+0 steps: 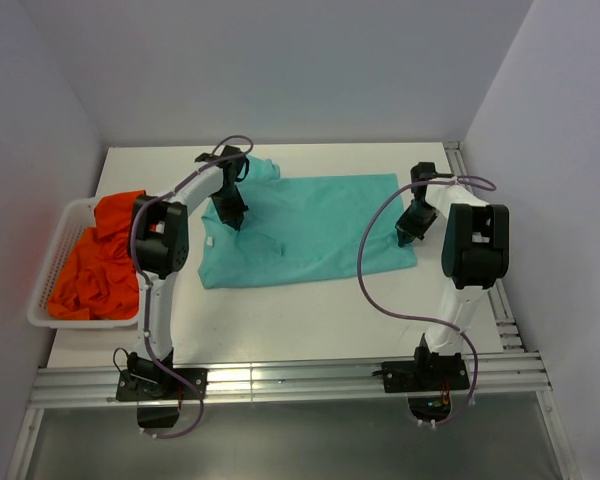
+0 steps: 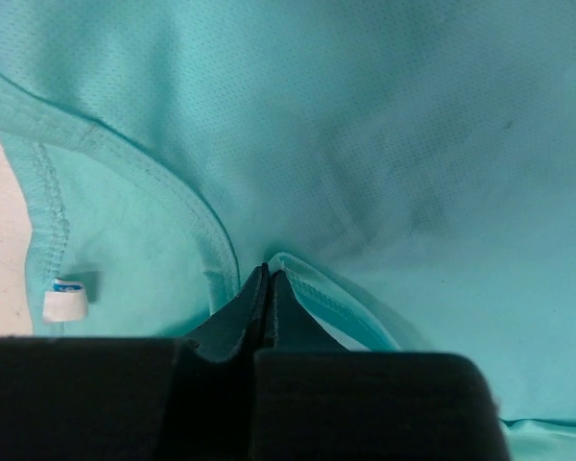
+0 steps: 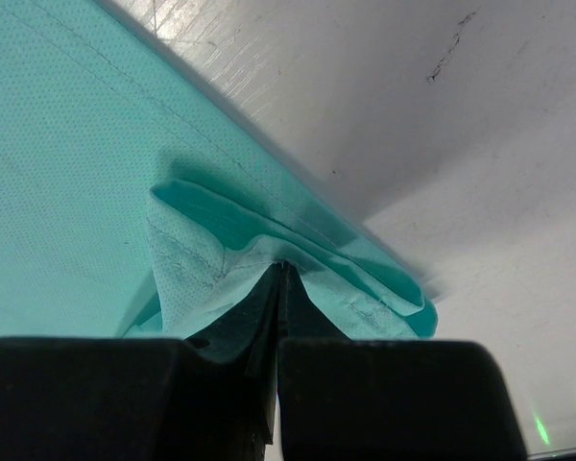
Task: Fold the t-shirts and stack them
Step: Fold the tshirt
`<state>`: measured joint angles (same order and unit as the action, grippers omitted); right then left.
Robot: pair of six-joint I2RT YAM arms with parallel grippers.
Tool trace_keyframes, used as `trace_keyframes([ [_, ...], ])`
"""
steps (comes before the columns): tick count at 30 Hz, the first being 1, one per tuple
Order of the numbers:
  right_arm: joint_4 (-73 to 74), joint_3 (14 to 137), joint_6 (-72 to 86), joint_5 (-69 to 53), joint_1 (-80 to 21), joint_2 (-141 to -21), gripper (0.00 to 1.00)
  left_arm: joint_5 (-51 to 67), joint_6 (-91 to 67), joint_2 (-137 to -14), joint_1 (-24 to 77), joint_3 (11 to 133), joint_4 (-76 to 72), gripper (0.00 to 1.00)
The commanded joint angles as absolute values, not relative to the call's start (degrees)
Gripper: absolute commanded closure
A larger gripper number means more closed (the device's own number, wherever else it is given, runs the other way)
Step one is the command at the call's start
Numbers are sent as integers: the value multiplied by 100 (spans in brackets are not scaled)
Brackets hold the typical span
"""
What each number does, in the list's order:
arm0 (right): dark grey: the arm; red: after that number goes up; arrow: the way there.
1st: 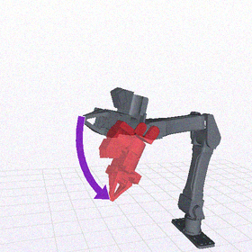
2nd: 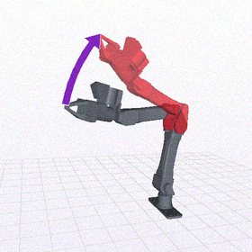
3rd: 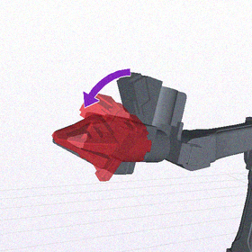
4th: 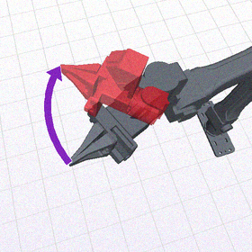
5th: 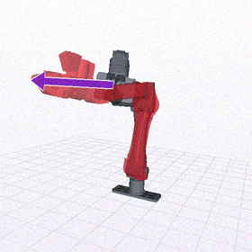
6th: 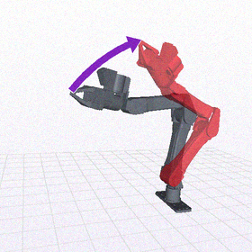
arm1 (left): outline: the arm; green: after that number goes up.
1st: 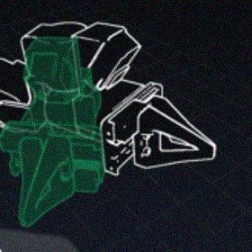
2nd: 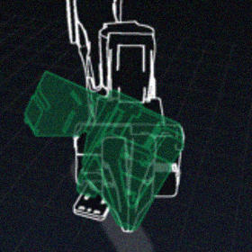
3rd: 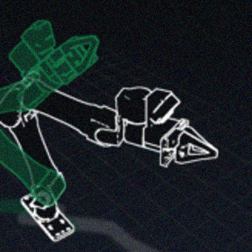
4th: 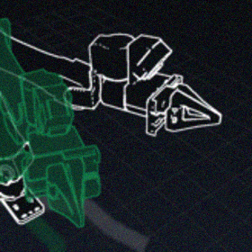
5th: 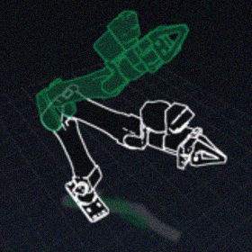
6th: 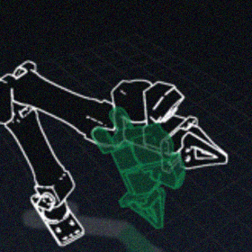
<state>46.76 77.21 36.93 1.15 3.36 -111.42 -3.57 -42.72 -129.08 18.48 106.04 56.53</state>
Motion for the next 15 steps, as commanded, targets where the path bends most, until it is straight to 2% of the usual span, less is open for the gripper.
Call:
trace_keyframes([
  [1, 4676, 7682, 3656, 281, 299, -10749, 100, -571, -4245, -12402, 1872, 10556, 5686, 100],
  [13, 4860, 7980, 3691, 413, 308, -10644, 100, -791, -4192, -12015, 1863, 10248, 5643, 100],
  [15, 4852, 8024, 3700, 317, 299, -10635, 88, -791, -4201, -12023, 1863, 10213, 5625, 100],
])
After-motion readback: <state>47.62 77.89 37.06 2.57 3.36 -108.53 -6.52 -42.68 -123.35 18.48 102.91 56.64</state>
